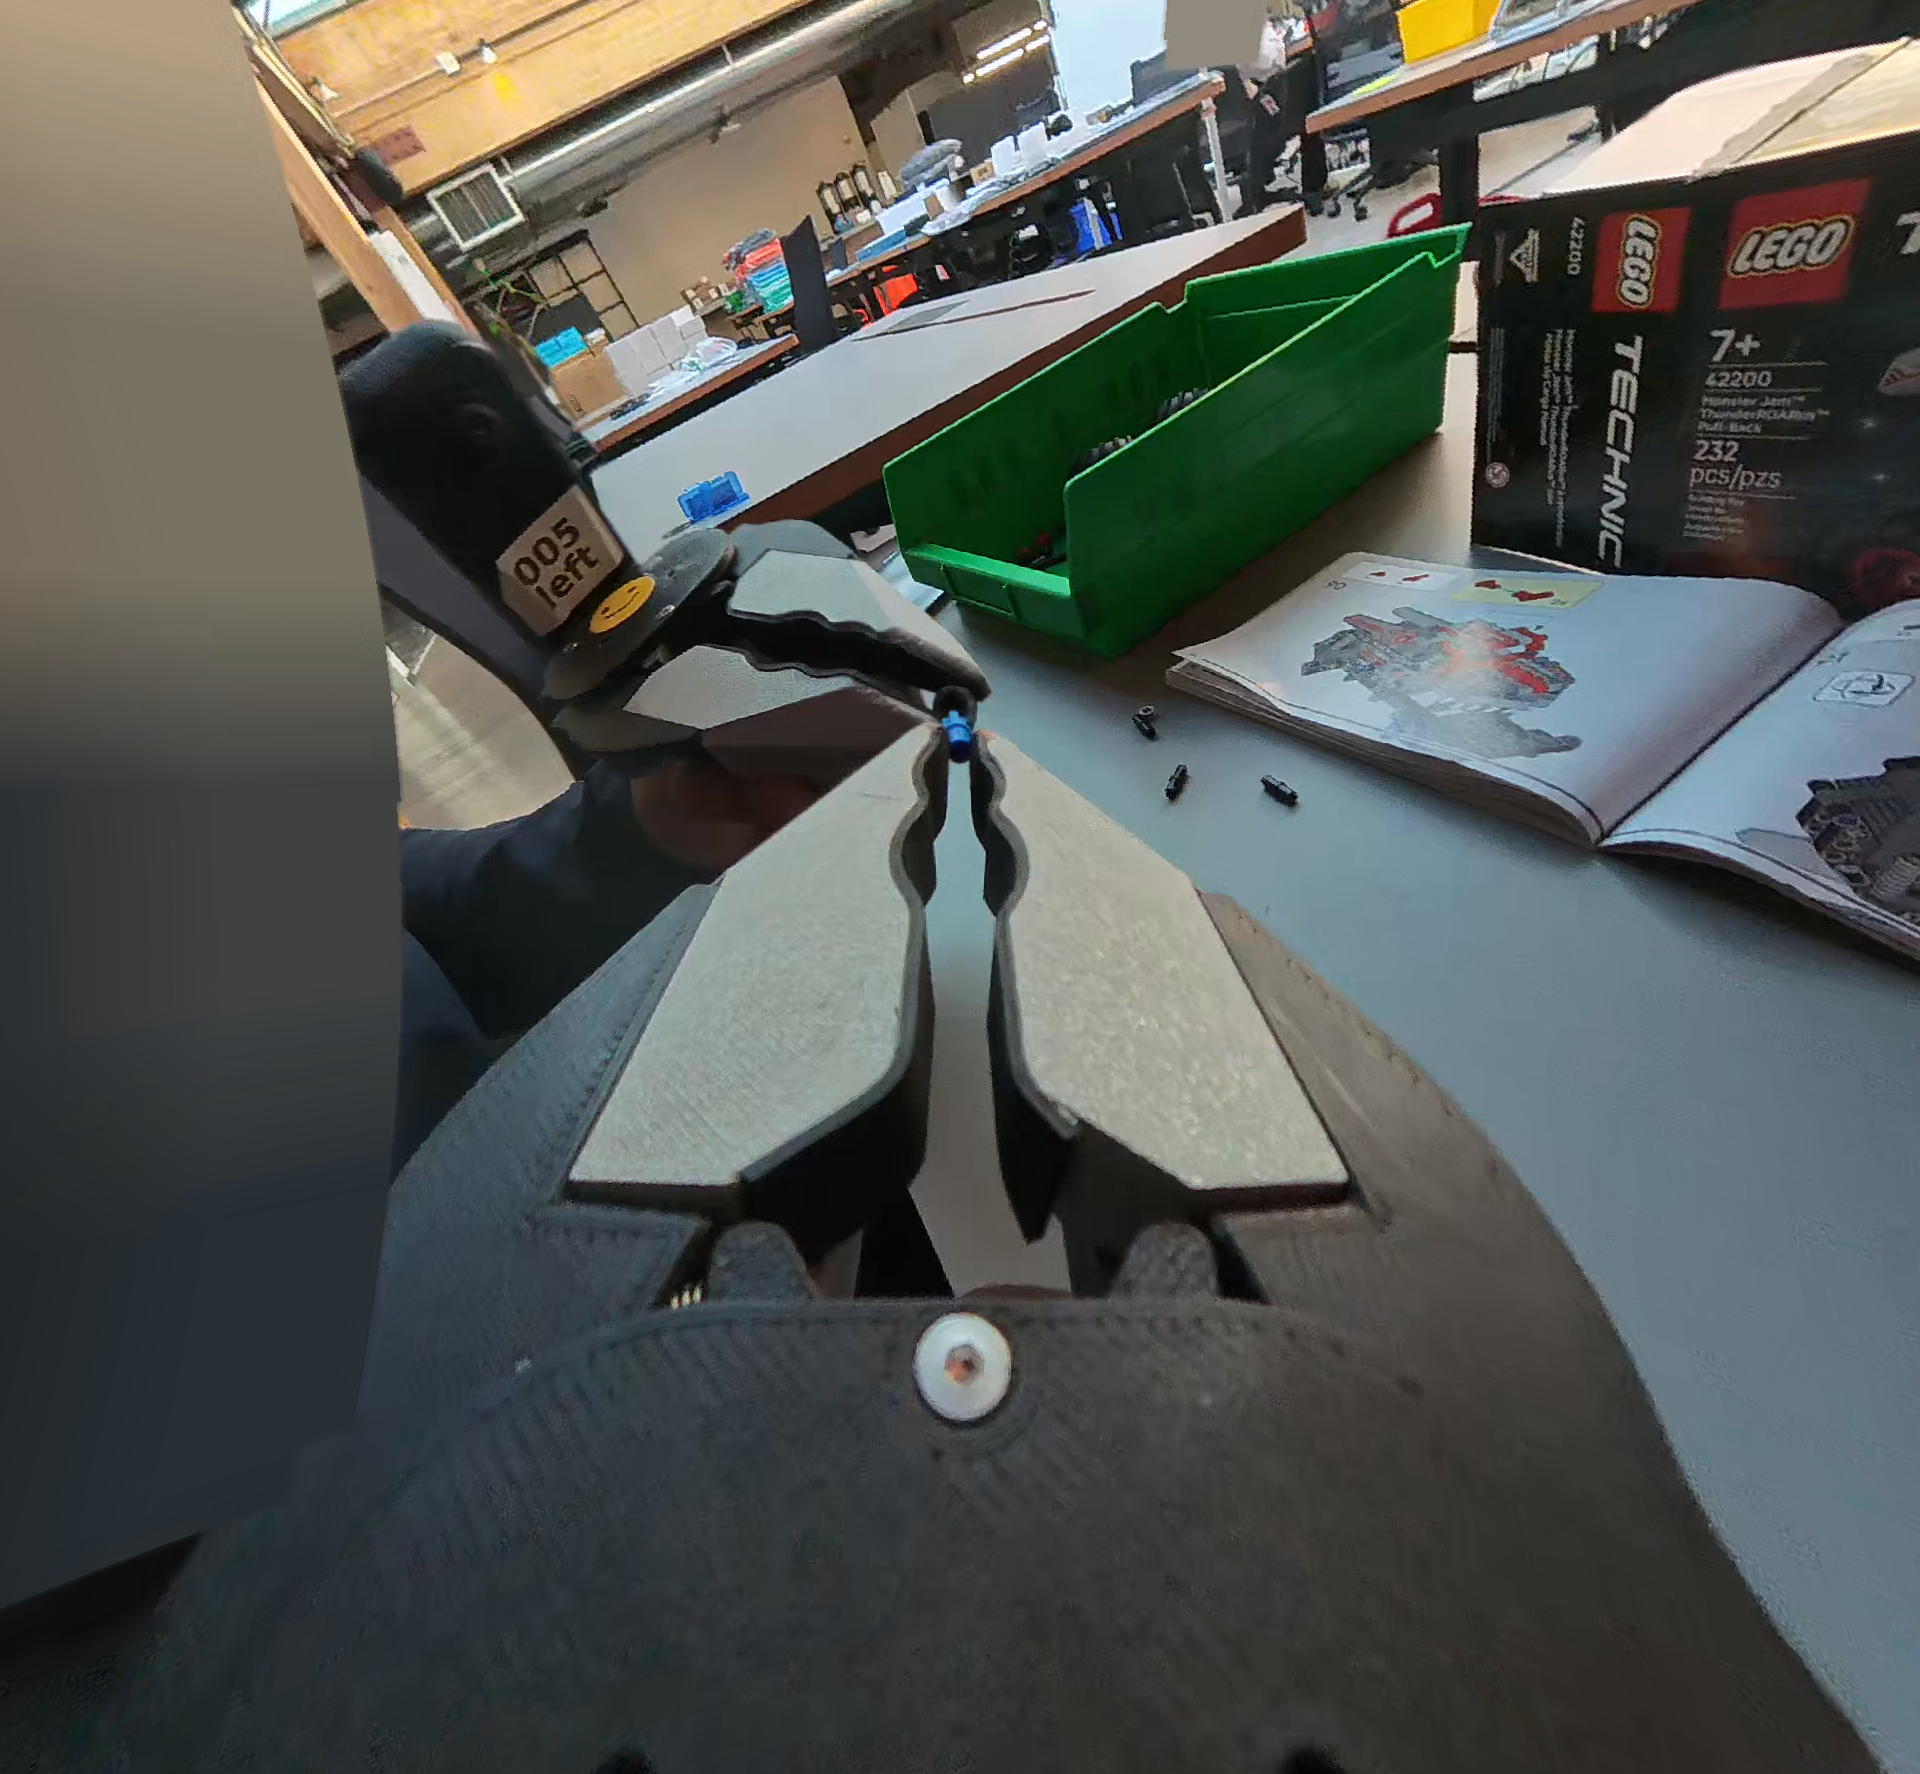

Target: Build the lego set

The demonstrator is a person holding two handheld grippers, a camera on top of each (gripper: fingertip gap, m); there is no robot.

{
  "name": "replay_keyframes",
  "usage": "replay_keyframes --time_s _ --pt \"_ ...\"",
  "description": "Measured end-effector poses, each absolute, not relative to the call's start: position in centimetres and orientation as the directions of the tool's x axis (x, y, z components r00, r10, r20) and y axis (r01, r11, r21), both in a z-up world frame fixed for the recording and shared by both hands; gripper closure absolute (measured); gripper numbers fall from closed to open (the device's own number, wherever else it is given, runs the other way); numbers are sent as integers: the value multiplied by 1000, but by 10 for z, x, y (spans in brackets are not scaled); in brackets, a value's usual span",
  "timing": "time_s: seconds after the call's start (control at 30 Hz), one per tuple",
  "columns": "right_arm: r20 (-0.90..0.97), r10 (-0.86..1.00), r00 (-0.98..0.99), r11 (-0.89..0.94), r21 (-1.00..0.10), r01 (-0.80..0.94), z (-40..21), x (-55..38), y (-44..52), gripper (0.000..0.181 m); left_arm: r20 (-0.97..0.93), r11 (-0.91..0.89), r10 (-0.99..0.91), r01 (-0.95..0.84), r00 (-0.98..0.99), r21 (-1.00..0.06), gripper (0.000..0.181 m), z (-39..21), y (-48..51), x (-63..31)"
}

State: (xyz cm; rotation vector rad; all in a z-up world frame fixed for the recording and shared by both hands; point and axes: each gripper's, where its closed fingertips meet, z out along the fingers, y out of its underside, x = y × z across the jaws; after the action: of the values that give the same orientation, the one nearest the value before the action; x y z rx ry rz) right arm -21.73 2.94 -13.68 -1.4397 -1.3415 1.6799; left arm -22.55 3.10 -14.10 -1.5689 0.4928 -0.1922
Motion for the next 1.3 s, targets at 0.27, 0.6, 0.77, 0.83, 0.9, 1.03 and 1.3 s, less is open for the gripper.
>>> replay_keyframes --time_s 0.27,0.6,0.77,0.83,0.9,1.03,1.3 --pt "-497 835 -236 -454 -865 214 -142 -219 37 181 -357 18 -308 -370 882 -929 177 -147 38 -225" --pt "-546 811 -213 -500 -834 235 -151 -221 43 181 -439 -17 -245 -457 864 -889 176 -154 46 -227" --pt "-551 809 -205 -505 -830 236 -153 -222 45 181 -462 -34 -234 -482 856 -876 176 -157 47 -227" --pt "-554 807 -206 -508 -828 238 -154 -223 45 181 -465 -35 -233 -485 854 -874 176 -157 48 -226" --pt "-551 811 -199 -506 -830 236 -154 -223 46 181 -471 -43 -229 -492 852 -869 176 -158 49 -227" --pt "-487 852 -189 -440 -864 243 -160 -224 46 181 -488 -62 -237 -515 840 -855 176 -162 50 -227" --pt "-341 926 -162 -281 -909 307 -180 -227 43 180 -592 -86 -291 -637 752 -766 177 -182 48 -229"
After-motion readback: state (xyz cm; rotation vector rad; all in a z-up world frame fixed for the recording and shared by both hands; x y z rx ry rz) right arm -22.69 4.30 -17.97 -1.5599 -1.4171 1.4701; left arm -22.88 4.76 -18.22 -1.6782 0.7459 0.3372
